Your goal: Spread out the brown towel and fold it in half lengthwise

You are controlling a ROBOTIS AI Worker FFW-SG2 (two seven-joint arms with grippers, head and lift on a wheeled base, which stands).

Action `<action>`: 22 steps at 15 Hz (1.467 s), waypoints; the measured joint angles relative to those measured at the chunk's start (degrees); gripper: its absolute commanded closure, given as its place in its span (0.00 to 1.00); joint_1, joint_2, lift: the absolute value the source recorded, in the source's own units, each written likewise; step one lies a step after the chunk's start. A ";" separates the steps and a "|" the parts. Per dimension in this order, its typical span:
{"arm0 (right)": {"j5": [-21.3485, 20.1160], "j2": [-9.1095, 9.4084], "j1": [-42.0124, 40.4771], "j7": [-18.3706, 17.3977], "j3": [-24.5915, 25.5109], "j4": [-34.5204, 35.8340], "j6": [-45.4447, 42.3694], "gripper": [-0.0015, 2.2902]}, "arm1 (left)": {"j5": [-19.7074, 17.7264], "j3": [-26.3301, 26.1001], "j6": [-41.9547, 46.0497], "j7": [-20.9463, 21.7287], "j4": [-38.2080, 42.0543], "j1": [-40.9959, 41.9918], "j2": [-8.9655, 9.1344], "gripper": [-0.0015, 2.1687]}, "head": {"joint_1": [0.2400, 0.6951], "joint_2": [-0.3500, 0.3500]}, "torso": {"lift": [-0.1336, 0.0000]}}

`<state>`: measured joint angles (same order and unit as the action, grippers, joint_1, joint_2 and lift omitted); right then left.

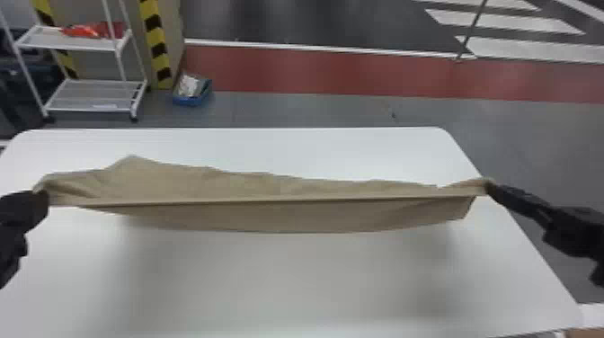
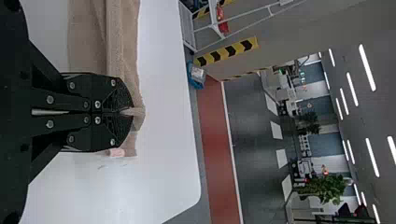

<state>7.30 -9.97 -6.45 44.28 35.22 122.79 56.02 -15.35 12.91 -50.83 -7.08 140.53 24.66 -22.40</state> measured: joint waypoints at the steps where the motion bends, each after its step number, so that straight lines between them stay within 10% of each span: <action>1: -1.45 -0.44 2.83 -0.68 -2.20 -1.66 0.54 0.85 | -0.04 0.62 -0.30 0.06 -0.10 -0.44 0.09 0.67 | 1.00 0.42 | 0.07; 5: -6.78 -1.34 16.70 -1.74 -9.93 -15.63 -1.06 0.85 | -0.66 1.03 -0.45 0.07 -6.57 -8.10 0.72 0.67 | 1.00 0.50 | 0.07; 13: -12.27 -1.90 38.26 -2.73 -15.25 -40.88 -19.28 0.85 | 0.18 -6.22 1.59 0.05 -28.48 -29.22 0.53 0.67 | 0.70 0.53 | 0.07; 19: -12.06 -4.16 45.10 -1.04 -15.71 -51.71 -37.52 0.85 | -0.87 -11.14 12.57 0.23 -42.76 -44.83 0.52 0.67 | 0.38 0.50 | 0.07; 22: -9.94 -5.92 38.81 1.90 -16.08 -50.02 -39.08 0.85 | -1.69 -10.98 11.49 0.96 -38.11 -40.80 -0.93 0.67 | 0.45 0.49 | 0.07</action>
<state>-2.64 -15.89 32.36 46.19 19.14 72.77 16.94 -17.04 1.93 -39.35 -6.12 102.42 -16.14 -23.34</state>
